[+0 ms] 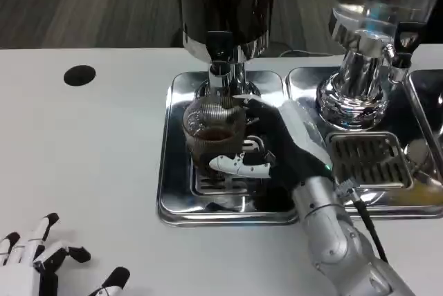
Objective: Grasp the cup under the faucet to collect the drink, then remove the cup.
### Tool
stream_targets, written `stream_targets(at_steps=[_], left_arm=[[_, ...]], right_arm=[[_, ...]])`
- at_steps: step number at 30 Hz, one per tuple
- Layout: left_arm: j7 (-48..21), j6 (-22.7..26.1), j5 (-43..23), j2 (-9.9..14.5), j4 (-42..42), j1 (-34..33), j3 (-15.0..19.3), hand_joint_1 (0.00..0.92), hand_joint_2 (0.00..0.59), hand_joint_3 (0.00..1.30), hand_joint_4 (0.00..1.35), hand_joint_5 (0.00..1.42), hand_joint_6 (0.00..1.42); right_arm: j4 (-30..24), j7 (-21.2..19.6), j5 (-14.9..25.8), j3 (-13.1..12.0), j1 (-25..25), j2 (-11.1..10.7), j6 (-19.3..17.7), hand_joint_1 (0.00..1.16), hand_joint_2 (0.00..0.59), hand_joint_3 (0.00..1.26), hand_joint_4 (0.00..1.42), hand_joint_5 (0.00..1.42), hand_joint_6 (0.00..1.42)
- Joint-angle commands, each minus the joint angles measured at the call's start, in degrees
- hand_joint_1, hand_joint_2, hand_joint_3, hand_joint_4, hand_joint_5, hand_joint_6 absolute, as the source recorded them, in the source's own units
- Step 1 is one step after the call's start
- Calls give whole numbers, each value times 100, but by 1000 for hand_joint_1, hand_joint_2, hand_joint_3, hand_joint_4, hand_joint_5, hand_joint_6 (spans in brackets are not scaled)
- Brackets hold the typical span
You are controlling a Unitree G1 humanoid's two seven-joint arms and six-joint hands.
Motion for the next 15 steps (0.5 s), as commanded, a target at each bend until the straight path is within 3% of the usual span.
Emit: stream_targets(at_steps=[1, 15], left_arm=[[55, -67, -29, 57, 38, 23, 84, 0, 158, 603, 114, 192, 111], [-22, -46, 52, 44, -61, -121, 47, 0, 159, 588, 114, 192, 111]], right_arm=[[27, -120, 40, -52, 98, 10, -188, 857, 186, 598, 664, 591, 416], [-619, -286, -2, -275, 596, -291, -397, 882, 174, 713, 809, 717, 525]])
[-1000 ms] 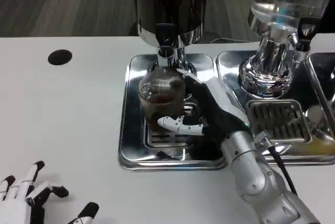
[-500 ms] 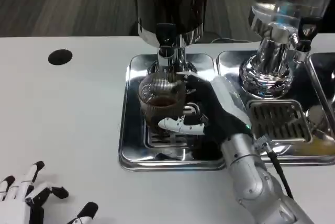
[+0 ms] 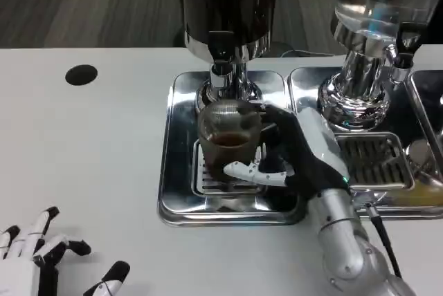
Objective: Grasp the cup under the faucet to collect the drink, then remove the cup.
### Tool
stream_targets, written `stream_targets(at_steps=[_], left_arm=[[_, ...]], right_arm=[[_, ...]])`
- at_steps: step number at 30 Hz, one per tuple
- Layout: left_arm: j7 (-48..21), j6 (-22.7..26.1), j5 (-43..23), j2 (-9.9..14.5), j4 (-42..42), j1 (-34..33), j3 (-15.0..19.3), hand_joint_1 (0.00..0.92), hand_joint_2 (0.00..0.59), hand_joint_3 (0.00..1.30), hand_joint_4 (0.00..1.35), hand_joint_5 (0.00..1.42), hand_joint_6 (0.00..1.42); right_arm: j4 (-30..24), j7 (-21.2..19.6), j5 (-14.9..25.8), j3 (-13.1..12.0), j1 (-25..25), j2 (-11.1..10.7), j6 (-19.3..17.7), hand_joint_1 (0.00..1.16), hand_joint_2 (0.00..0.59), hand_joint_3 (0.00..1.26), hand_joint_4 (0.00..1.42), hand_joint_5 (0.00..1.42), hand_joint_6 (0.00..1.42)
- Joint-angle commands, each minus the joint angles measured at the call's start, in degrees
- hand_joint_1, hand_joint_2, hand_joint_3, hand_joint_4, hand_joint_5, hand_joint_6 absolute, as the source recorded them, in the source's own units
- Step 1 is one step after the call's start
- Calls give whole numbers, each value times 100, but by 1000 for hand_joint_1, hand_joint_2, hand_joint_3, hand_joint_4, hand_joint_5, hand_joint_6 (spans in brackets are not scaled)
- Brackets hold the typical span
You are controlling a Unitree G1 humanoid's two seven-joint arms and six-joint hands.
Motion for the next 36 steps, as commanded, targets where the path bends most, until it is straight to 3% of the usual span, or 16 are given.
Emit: stream_targets(at_steps=[1, 14, 24, 36], left_arm=[[-28, -5, 51, 37, -88, -21, 4, 0, 159, 587, 113, 192, 111], [-132, 23, 123, 37, -288, -186, -76, 0, 160, 576, 98, 192, 111], [-156, 10, 150, 54, -257, -241, -127, 0, 159, 571, 94, 192, 105], [-173, 5, 186, 52, -243, -307, -192, 0, 160, 563, 77, 181, 97]], right_arm=[[-375, -104, -14, -119, 175, -114, -124, 883, 174, 714, 809, 717, 526], [-1559, 126, 35, -497, 1036, -586, -31, 888, 173, 726, 806, 717, 532], [-2345, 394, 11, -734, 1565, -772, 247, 891, 174, 727, 802, 717, 535], [-3196, 553, -28, -961, 2389, -914, 190, 891, 174, 721, 802, 710, 539]])
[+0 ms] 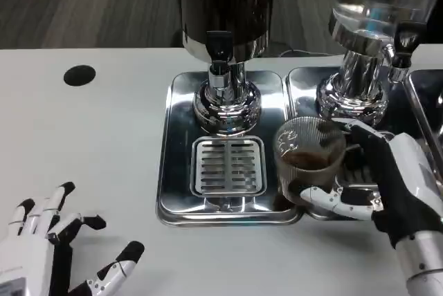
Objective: Grasp the cup under the faucet to collect the drink, then remove the cup.
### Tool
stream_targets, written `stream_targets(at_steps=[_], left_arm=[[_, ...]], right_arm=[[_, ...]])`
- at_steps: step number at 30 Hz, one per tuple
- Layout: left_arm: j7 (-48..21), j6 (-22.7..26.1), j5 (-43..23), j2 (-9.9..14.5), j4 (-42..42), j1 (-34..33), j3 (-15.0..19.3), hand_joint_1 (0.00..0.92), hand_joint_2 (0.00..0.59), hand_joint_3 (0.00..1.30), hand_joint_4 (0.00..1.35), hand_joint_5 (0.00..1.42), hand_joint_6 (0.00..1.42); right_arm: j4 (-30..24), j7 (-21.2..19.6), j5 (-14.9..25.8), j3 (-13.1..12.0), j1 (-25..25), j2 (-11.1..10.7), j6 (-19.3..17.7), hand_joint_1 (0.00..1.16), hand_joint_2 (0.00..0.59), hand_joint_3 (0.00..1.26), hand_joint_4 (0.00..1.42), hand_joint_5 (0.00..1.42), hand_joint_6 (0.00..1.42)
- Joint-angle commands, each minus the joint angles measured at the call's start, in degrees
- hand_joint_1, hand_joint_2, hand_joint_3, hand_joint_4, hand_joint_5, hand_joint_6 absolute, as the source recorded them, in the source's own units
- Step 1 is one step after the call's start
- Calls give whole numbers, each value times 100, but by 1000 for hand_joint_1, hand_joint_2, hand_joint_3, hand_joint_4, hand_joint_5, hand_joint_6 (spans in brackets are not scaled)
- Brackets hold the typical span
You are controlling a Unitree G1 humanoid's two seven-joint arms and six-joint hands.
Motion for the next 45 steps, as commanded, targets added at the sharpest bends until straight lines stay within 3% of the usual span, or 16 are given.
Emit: stream_targets(at_steps=[1, 15, 26, 42, 45], left_arm=[[-56, 4, 139, 40, -5, -12, -77, 0, 160, 563, 76, 181, 96], [-95, 38, 311, 17, -82, 15, -95, 0, 159, 557, 71, 181, 96], [-89, 90, 331, 27, -198, 69, -154, 0, 156, 549, 67, 181, 96], [-102, 154, 409, 3, -342, 136, -170, 0, 154, 548, 61, 181, 96], [-107, 149, 398, 0, -317, 131, -179, 0, 154, 548, 61, 181, 96]], right_arm=[[-369, -77, 32, -75, 272, -6, -246, 891, 174, 721, 802, 709, 540], [-493, -354, -199, -52, 1046, 14, -900, 892, 174, 714, 802, 704, 535], [-831, -300, -185, -145, 1533, -86, -1121, 892, 174, 713, 802, 697, 530], [-460, -573, -301, -119, 1848, -43, -1581, 886, 182, 701, 792, 690, 529], [-341, -708, -481, -65, 1844, -23, -1625, 885, 183, 689, 792, 690, 529]])
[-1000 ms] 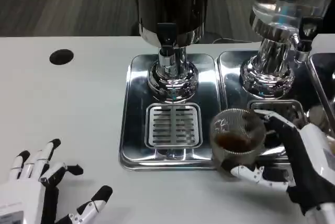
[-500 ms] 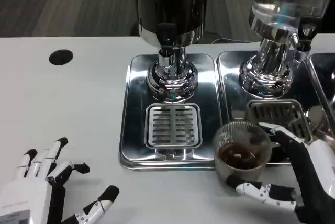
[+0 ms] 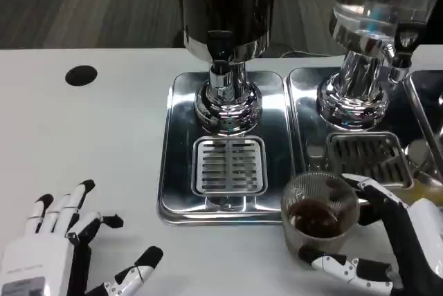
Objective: Grasp the cup under the faucet to collect the drink, then remove the cup.
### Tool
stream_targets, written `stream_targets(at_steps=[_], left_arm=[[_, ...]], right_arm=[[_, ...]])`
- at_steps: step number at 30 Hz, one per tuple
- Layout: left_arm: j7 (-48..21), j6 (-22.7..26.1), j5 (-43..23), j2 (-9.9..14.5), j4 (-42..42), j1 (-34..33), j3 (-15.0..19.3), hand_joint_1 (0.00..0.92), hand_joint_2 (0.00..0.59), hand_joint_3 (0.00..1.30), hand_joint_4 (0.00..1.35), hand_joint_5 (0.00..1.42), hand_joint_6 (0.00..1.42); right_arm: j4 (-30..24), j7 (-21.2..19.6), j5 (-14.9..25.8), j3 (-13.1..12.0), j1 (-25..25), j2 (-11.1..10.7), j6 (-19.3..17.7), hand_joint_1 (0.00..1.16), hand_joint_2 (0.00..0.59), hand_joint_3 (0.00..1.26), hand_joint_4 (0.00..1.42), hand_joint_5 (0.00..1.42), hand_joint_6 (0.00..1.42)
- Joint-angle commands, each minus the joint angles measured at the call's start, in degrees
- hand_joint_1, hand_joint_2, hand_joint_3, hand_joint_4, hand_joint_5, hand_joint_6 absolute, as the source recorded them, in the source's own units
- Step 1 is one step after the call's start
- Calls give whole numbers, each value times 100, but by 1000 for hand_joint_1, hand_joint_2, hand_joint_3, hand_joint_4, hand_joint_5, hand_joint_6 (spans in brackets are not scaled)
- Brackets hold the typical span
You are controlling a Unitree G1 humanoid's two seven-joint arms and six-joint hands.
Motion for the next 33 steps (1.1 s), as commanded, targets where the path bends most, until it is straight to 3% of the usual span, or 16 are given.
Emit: stream_targets(at_steps=[1, 9, 20, 33], left_arm=[[-45, 26, 7, 3, 1, 37, 4, 0, 154, 548, 61, 181, 96], [-23, 2, -33, 12, 26, 34, 38, 0, 154, 548, 61, 181, 96], [-39, -47, -101, 10, 38, 27, 43, 0, 154, 548, 61, 181, 96], [-24, -32, -53, 12, -42, 120, 51, 0, 150, 548, 61, 181, 96]], right_arm=[[113, -310, -190, 51, -10, 31, -280, 885, 183, 685, 783, 683, 517], [375, -367, -234, 91, -110, 41, -284, 872, 180, 657, 758, 666, 505], [638, -110, 62, 110, -152, -114, -501, 814, 160, 352, 475, 483, 418], [719, -93, 146, 94, -105, -194, -739, 745, 154, 175, 212, 321, 380]])
